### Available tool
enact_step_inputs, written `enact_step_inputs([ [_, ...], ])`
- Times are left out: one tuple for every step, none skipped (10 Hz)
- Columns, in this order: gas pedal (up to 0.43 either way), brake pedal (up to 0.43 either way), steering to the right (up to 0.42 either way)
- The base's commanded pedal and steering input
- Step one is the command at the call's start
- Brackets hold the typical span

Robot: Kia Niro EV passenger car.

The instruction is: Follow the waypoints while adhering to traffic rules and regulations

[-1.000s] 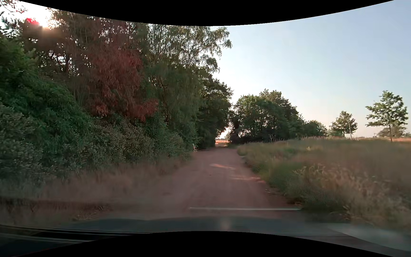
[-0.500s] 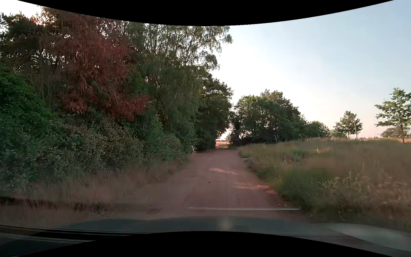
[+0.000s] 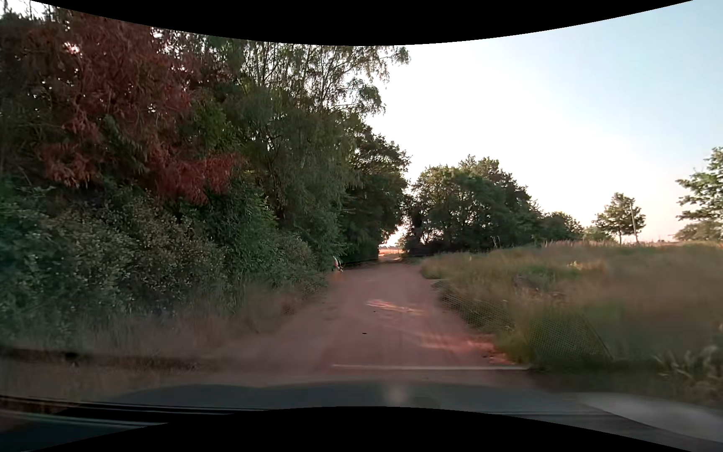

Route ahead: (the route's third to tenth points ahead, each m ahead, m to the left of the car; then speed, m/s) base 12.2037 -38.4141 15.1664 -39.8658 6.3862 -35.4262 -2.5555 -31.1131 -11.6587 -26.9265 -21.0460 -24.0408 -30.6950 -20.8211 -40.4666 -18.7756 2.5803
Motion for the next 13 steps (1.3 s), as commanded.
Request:
enact_step_inputs([
  [0.028,0.000,-0.001],
  [0.028,0.000,-0.001],
  [0.028,0.000,-0.001],
  [0.028,0.000,-0.002],
  [0.028,0.000,-0.002],
  [0.028,0.000,-0.003],
  [0.028,0.000,-0.003],
  [0.028,0.000,-0.003],
  [0.028,0.000,-0.003],
  [0.028,0.000,-0.003],
  [0.028,0.000,-0.001],
  [0.028,0.000,0.000],
  [0.028,0.000,0.000],
])
